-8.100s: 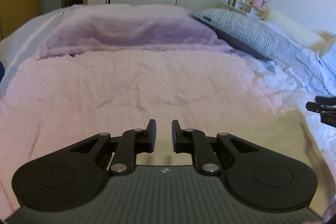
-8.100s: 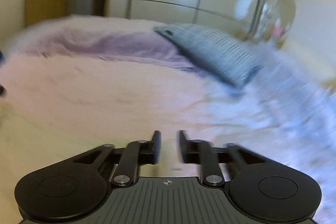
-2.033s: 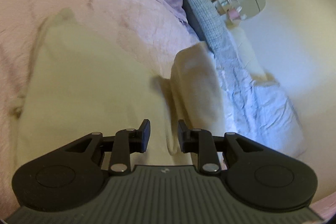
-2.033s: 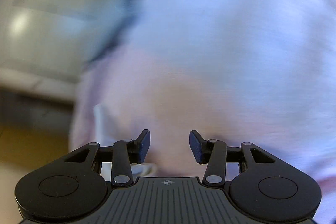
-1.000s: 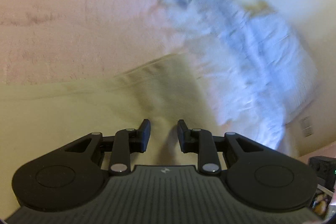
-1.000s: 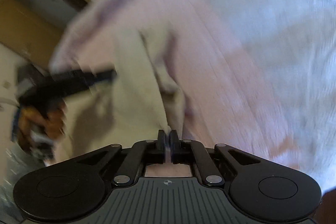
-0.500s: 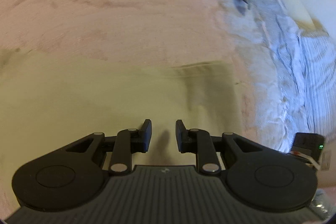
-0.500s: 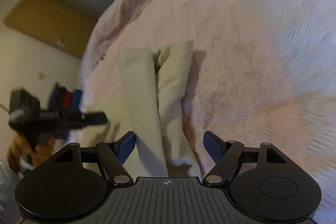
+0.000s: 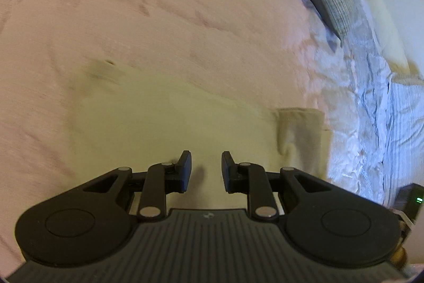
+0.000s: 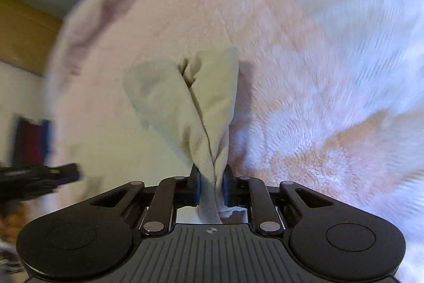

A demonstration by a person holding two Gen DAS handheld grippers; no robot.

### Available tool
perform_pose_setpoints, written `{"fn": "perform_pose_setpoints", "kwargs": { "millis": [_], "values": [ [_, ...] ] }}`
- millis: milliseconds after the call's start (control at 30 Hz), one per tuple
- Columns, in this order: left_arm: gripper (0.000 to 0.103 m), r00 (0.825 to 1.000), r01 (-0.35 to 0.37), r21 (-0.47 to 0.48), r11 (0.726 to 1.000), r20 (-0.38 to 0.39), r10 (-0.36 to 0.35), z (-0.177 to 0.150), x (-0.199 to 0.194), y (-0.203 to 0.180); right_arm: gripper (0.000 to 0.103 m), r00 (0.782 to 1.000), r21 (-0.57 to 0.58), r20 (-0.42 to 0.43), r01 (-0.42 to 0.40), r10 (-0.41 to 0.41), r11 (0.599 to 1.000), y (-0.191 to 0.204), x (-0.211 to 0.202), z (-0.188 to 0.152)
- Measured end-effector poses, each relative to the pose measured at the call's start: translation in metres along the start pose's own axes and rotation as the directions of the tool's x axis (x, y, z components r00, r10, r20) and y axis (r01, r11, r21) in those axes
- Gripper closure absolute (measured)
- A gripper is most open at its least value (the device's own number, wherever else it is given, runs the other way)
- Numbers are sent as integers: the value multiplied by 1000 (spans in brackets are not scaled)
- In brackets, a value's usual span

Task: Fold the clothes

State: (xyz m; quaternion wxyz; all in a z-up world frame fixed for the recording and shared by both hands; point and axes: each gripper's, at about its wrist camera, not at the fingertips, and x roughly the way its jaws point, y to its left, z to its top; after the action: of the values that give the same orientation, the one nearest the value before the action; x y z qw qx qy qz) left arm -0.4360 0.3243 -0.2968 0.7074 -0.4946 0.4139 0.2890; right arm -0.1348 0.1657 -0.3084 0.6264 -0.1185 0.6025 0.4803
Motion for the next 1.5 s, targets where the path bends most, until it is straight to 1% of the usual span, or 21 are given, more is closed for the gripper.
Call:
{"fn": "perform_pose_setpoints", "kwargs": {
  "millis": [67, 133, 267, 367, 433, 500, 567, 633, 700, 767, 833, 900, 1000, 1067, 1133, 1233, 1300, 1367, 1400, 1467, 1500],
  "values": [
    [84, 1000, 13, -5, 1000, 0, -13, 11, -14, 20, 89, 989, -83, 56, 143, -139, 986, 53, -12, -6],
    [84, 1000, 28, 3, 1000, -5, -28, 25, -31, 45, 89, 964, -146, 119, 255, -239, 956, 102, -22, -18],
    [84, 999, 36, 42, 998, -17, -36, 53, -69, 96, 89, 892, -263, 217, 446, -398, 856, 195, -15, -62],
    [84, 999, 34, 72, 997, -33, -31, 68, -92, 135, 89, 853, -330, 260, 519, -453, 788, 260, 29, -106],
    [84, 998, 37, 79, 996, -53, -32, 72, -98, 156, 89, 844, -366, 264, 536, -467, 761, 288, 63, -130],
    [84, 996, 46, 70, 996, -79, -40, 72, -98, 172, 83, 838, -398, 243, 545, -488, 738, 304, 100, -146],
    [84, 992, 61, 54, 997, -111, -54, 70, -95, 187, 73, 850, -404, 211, 525, -483, 749, 303, 132, -157],
    [84, 987, 85, 43, 995, -142, -78, 65, -89, 192, 68, 864, -415, 220, 503, -452, 758, 300, 136, -166],
    [84, 981, 118, 45, 992, -163, -109, 59, -81, 188, 54, 906, -375, 219, 421, -363, 826, 292, 115, -164],
    [84, 973, 153, 45, 987, -183, -142, 54, -75, 182, 52, 937, -333, 221, 332, -269, 882, 283, 94, -163],
    [84, 963, 198, 44, 979, -196, -186, 49, -71, 172, 51, 957, -285, 230, 240, -176, 928, 273, 71, -162],
    [81, 948, 248, 44, 968, -214, -234, 42, -65, 160, 51, 963, -215, 253, 151, -95, 965, 255, 38, -161],
    [80, 929, 304, 32, 952, -229, -289, 30, -51, 144, 51, 954, -69, 299, 16, 6, 998, 215, -7, -155],
    [80, 921, 324, 14, 946, -233, -312, 22, -40, 135, 51, 945, 21, 324, -46, 37, 999, 183, -23, -149],
    [80, 919, 328, -14, 945, -229, -322, 14, -30, 130, 51, 930, 148, 367, -37, -20, 988, 147, -28, -140],
    [79, 918, 325, -82, 942, -214, -335, 3, -16, 130, 51, 919, 396, 393, -150, -19, 906, 88, -18, -142],
    [77, 919, 326, -124, 937, -191, -345, -3, -8, 130, 53, 941, 433, 337, -120, -37, 894, 71, -1, -144],
    [76, 921, 331, -152, 931, -161, -354, -7, -3, 129, 54, 952, 348, 282, 17, -122, 937, 77, 10, -144],
    [72, 922, 334, -166, 928, -146, -358, -9, 0, 128, 54, 945, 339, 300, 23, -132, 941, 74, 12, -145],
    [69, 924, 339, -194, 920, -116, -365, -14, 5, 127, 55, 925, 403, 361, -39, -120, 915, 59, 9, -143],
    [68, 918, 355, -215, 910, -103, -383, -15, 10, 126, 55, 921, 434, 373, -68, -110, 898, 49, 9, -140]
  ]
}}
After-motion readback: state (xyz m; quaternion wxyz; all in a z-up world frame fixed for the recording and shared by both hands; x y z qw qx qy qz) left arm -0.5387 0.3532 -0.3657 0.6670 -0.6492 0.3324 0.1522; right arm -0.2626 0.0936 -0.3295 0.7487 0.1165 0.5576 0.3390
